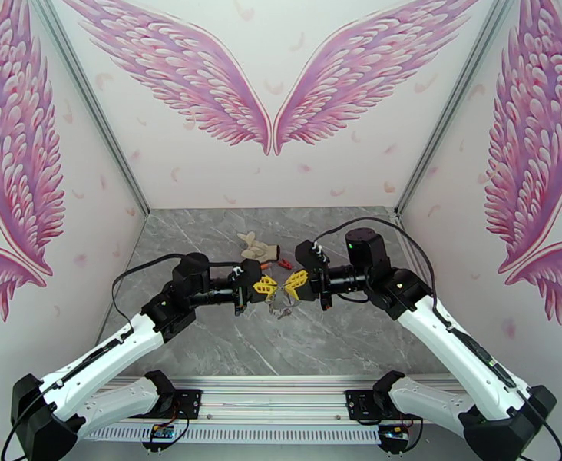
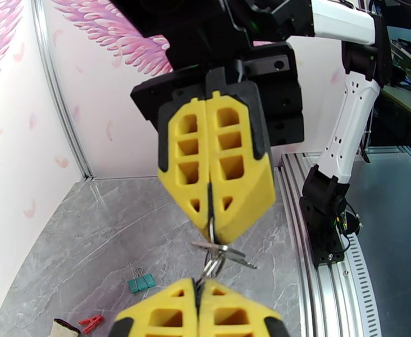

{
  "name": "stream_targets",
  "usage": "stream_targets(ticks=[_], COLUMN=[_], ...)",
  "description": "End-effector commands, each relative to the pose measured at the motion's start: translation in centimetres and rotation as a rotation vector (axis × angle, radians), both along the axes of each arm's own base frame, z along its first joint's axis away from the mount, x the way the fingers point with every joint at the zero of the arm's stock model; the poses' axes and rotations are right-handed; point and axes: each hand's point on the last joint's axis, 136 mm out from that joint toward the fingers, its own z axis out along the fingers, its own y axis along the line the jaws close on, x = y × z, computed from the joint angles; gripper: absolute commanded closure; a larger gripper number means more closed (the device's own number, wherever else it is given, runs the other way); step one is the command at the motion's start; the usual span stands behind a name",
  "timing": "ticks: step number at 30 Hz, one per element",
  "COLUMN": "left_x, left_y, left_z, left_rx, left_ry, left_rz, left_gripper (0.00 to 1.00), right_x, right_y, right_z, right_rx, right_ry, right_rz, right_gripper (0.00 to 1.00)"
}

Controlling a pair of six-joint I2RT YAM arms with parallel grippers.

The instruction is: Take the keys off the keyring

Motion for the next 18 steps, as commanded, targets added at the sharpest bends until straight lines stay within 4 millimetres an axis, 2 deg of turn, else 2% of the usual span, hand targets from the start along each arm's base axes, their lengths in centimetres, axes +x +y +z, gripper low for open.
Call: stream_targets(ticks=[1, 10, 16, 18], left_x=[1.5, 2.1, 1.8, 2.6], left_y=[1.3, 2.0, 2.2, 2.7], left_z=[2.3, 3.2, 3.9, 3.7], left_rx=[-0.089, -0.142, -0.19, -0.202], left_ry=[0.024, 0.079, 0.101, 0.117], left_rz=[0.103, 0.163, 0.16, 0.209], left_gripper=[1.0, 1.0, 1.0, 1.0], right_x=[-0.8, -1.3, -1.5, -1.4], right_y=[-0.7, -0.9, -0.5, -0.5], right_z=[0.2, 0.0, -0.6, -0.9], right_rx=[-0.015, -0.049, -0.072, -0.086], right_ry=[-0.026, -0.048, -0.064, -0.066], right_rz=[-0.01, -0.024, -0.024, -0.034], right_gripper=[1.0, 1.0, 1.0, 1.0])
